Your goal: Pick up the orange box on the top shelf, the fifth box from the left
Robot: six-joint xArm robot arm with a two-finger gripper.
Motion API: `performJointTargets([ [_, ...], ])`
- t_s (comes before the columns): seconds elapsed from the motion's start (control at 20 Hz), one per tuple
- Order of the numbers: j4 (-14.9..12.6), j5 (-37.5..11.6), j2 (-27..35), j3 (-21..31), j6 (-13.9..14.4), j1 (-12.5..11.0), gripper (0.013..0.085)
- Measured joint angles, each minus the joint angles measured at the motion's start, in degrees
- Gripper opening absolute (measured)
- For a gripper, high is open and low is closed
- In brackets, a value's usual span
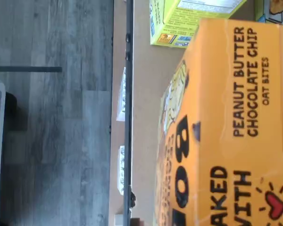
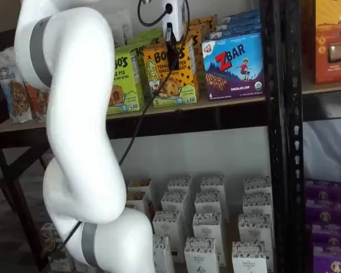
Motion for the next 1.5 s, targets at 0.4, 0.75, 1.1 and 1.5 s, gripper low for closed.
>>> performJointTargets([
  [0.4,-0.05,0.08,-0.03,0.01,0.0,0.0,0.057],
  [0.75,0.09,-0.06,-0.15,0.17,-0.02,-0.03,0.041],
  [1.1,-0.43,0.65,0.18,-0.38,0.07,0.09,0.037],
  [1.5,-0.55,3.18,0.87,-2.37,0.57,0.37,0.037],
])
